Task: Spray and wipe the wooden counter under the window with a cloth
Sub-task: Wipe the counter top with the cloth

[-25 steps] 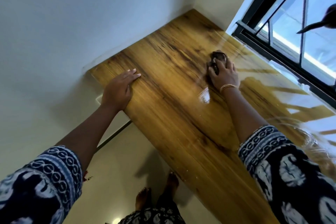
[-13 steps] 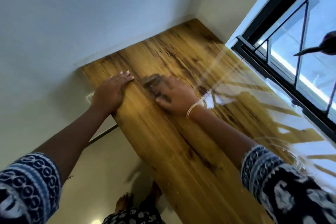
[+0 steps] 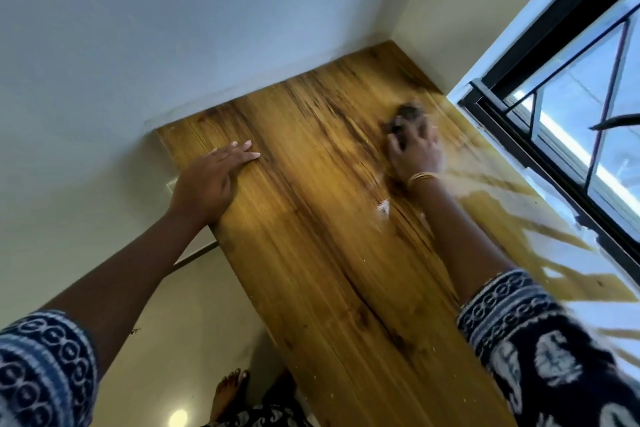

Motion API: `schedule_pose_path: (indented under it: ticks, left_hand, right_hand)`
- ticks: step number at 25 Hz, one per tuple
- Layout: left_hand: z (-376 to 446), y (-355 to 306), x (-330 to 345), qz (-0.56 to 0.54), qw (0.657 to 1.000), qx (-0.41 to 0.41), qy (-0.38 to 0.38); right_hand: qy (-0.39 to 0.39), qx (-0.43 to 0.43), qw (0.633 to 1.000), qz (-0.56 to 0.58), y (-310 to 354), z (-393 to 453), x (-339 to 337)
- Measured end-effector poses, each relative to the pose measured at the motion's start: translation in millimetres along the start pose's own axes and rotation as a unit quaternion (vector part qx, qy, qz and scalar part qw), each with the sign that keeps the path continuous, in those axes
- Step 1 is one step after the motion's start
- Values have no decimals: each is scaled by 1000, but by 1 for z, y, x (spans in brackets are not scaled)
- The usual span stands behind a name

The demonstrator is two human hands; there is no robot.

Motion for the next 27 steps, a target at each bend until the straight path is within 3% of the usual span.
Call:
schedule_pose_path:
  ticks: [3, 6, 8, 9, 11, 13, 15, 17, 19, 22, 25, 27]
  left_hand:
    - [0, -4, 0, 2, 1000, -9, 14]
    - [-1, -4, -1, 4, 1000, -15, 23]
    - [0, -4, 0, 6, 1000, -3, 25]
    - [0, -4, 1, 7, 1000, -1, 22]
    - [-1, -3, 1, 3, 1000, -7, 16]
    - [-2, -5, 0, 9, 1000, -15, 15]
    - [-4, -11, 2, 15, 999, -22, 21]
    - [-12, -28, 10, -4, 999, -26, 35]
    - [-27, -63, 25, -28, 998, 3, 64]
    - [-44, -109, 45, -13, 993, 70, 96]
    - [-42, -118, 51, 3, 992, 78, 104]
    - [-37, -114, 55, 3, 994, 48, 97]
  right_hand:
    - [42, -237, 970, 29, 114, -85, 8]
    - [77, -483, 867, 93, 180, -192, 4]
    - [96, -559, 816, 110, 174, -212, -4]
    - [95, -566, 812, 107, 164, -202, -7]
    - [79, -491, 864, 77, 133, -150, -13]
    - [42, -310, 948, 60, 67, -76, -13]
    - [10, -97, 995, 23, -36, -13, -11]
    - [2, 77, 997, 0, -131, 11, -13]
    - [1, 159, 987, -19, -174, 8, -15]
    - [5, 116, 993, -9, -132, -21, -17]
    - [16, -65, 998, 19, -41, -97, -28]
    - [34, -196, 979, 49, 19, -188, -41]
Point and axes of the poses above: each hand's wrist, its own z-axis towards the middle knuckle, its own x-axis out of the palm, y = z × x, the point moved 6 cm from there along z, towards the middle knuckle, and after that the axes turned 12 degrees about -y, right-handed, at the moved point
